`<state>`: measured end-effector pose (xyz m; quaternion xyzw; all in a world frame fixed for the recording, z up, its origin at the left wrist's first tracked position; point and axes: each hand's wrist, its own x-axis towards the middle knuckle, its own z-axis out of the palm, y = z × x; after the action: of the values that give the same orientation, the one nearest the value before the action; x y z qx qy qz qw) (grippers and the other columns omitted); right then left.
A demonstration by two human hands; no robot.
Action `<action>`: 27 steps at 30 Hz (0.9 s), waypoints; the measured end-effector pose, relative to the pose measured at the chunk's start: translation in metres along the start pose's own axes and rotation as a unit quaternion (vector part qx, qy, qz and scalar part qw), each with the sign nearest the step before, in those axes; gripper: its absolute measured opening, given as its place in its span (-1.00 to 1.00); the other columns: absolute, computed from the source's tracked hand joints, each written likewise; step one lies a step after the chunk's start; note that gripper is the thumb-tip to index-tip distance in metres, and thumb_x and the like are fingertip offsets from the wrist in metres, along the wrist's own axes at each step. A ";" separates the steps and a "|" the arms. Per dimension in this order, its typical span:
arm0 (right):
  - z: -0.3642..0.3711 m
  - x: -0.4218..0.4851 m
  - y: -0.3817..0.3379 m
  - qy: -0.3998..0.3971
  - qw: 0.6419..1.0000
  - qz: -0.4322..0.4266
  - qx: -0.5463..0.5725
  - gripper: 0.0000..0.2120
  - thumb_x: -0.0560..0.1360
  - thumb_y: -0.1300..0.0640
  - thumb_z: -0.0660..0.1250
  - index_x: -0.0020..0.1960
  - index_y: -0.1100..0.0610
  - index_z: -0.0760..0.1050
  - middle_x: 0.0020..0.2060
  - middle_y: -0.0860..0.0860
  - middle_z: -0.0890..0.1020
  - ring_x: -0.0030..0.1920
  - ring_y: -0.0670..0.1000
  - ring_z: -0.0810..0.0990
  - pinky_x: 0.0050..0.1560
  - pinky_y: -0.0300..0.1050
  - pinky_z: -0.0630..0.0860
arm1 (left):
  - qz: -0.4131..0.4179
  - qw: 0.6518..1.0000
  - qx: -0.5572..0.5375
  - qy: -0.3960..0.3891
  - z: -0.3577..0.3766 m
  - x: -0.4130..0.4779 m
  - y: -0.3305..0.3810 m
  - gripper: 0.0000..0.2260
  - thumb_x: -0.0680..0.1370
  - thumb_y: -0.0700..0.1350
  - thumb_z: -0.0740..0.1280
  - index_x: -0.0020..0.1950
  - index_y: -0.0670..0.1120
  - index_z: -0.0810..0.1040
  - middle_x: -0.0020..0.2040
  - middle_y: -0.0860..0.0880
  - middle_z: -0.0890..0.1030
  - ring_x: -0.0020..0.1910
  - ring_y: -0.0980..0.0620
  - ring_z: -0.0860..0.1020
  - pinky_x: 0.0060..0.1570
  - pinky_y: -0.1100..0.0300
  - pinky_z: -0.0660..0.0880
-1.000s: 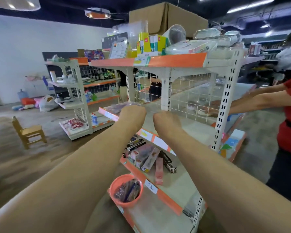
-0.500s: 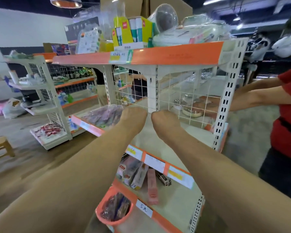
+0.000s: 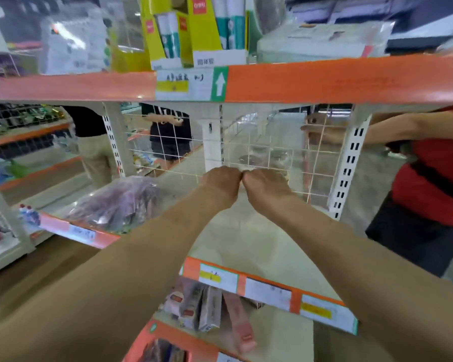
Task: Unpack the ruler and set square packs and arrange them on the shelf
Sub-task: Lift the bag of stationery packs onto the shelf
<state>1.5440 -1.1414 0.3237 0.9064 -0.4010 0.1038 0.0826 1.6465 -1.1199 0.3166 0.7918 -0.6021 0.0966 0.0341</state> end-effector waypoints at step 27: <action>0.072 -0.073 0.096 -0.154 0.973 0.173 -0.015 -0.77 0.54 0.16 0.21 0.19 0.09 0.48 0.10 0.07 0.58 0.09 0.10 0.55 -0.01 -0.08 0.47 | 0.205 0.961 -0.120 -0.143 0.067 -0.017 0.104 -0.60 0.59 -0.05 0.20 0.42 -0.13 0.33 0.27 -0.16 0.44 0.20 -0.16 0.48 0.04 0.11 0.38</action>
<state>1.4336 -1.1705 0.2424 0.8270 -0.5612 -0.0306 0.0140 1.5501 -1.1433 0.2416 0.6468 -0.7575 -0.0859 0.0214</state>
